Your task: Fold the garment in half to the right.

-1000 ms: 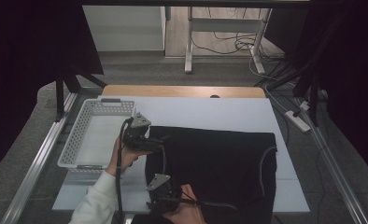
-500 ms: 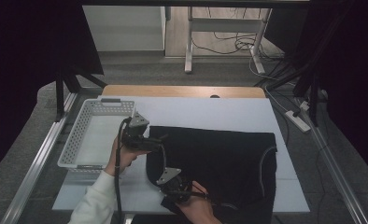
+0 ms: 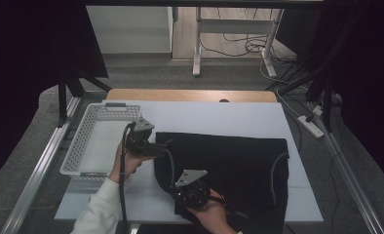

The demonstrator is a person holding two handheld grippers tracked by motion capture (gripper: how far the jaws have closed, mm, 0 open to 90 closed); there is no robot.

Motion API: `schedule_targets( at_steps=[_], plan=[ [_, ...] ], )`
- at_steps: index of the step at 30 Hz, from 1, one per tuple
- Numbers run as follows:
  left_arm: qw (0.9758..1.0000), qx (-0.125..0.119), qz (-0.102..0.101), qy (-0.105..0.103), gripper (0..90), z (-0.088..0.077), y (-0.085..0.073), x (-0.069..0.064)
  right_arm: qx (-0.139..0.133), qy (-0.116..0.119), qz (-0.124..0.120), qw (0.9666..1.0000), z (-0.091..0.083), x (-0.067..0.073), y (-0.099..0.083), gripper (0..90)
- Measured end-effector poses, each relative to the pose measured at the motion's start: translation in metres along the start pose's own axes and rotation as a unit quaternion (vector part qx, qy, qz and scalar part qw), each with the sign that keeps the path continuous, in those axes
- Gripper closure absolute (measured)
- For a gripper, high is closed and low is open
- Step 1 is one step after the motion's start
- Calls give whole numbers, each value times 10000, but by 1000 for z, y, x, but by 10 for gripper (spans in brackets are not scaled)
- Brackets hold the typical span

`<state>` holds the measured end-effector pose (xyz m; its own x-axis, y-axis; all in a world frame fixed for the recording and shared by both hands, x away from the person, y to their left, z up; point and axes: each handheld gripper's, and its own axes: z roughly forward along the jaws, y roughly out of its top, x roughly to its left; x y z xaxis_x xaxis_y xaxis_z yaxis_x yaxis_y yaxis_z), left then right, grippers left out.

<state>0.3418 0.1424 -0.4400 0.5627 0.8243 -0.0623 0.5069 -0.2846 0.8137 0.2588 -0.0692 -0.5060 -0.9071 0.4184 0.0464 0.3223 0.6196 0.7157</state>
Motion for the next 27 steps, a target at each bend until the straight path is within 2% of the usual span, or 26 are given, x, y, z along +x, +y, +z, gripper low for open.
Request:
schedule_targets(
  at_steps=[8, 13, 16, 19, 24, 27],
  plan=[
    [9997, 136, -80, 174, 113, 7, 3, 4, -204, 26, -25, 9998, -5, -2, -3, 777],
    [9988, 417, 14, 245, 111, 25, 9, 3, -266, 35, -12, 9996, -8, -4, -4, 777],
    [9977, 582, 111, 335, 109, 36, 18, 1, -290, 24, -24, 9996, -9, -4, -4, 776],
    [9964, 733, 124, 396, 110, 48, 25, 4, -300, 22, -33, 9995, -9, -4, -4, 775],
    [9929, 1039, 181, 550, 122, 69, 31, 13, -315, 21, -41, 9995, -9, -3, -4, 775],
    [9914, 1175, 190, 540, 117, 80, 33, 19, -320, 21, -35, 9995, -8, -3, -4, 775]
  ],
)
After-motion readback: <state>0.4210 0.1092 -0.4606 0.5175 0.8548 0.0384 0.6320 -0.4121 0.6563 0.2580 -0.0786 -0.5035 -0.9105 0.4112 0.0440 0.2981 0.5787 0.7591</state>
